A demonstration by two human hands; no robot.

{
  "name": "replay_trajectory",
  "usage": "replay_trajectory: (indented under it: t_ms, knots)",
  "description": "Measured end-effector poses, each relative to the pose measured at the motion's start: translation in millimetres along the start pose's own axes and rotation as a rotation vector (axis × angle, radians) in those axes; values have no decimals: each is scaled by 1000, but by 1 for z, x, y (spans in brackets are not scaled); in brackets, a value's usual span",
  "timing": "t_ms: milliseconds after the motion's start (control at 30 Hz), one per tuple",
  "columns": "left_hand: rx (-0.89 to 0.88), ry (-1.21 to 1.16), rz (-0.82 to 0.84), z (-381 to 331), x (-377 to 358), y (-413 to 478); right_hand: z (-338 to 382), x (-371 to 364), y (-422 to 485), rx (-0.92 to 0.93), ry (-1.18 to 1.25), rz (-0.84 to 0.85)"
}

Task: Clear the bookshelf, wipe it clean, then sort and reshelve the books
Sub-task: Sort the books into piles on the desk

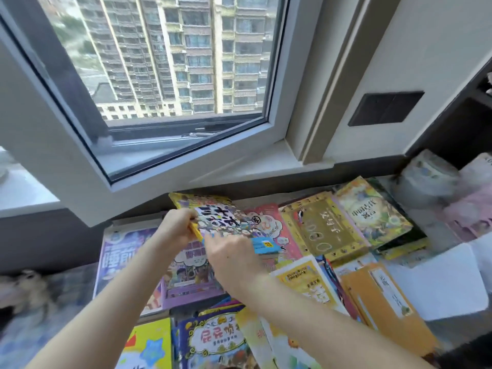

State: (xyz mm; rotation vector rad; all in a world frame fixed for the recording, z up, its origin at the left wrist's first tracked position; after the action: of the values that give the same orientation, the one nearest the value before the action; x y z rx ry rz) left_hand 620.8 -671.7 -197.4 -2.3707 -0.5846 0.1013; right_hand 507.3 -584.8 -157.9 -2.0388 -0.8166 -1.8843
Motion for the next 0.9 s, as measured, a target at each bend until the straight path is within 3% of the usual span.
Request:
replay_trajectory:
  t_ms: [67, 200, 300, 400, 533, 633, 800, 900]
  knots:
    - [-13, 114, -2, 12, 16, 20, 19, -19, 4, 75, 55, 85]
    - [-91, 304, -137, 30, 38, 43, 33, -33, 12, 16, 453, 326]
    - [-188, 434, -307, 36, 49, 47, 14, -31, 8, -114, 517, 280]
    - [-340, 654, -410, 38, 50, 42, -29, -25, -5, -280, 555, 132]
    - [-556, 917, -367, 26, 25, 30, -120, -11, -34, -778, 586, -201]
    - [-656, 938, -254, 14, -9, 17, -200, -22, -76, -1246, 530, -376]
    - [-778, 834, -97, 0, -66, -6, -288, -81, -156, -1933, 625, -332]
    - [-806, 801, -24, -2, -90, -18, -307, -103, -181, -2111, 771, -351]
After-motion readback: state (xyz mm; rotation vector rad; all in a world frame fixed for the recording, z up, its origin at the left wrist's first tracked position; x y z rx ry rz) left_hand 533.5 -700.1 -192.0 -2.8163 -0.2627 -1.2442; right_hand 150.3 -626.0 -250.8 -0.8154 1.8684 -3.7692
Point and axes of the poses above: each hand's wrist, its own y-axis towards the middle knuckle, its own x-axis out of the back of the hand, z = x × y, the point moved 3 cm from there along y, towards the middle knuckle, and after that the axes turned 13 degrees about -z, right-handed, at the moved point
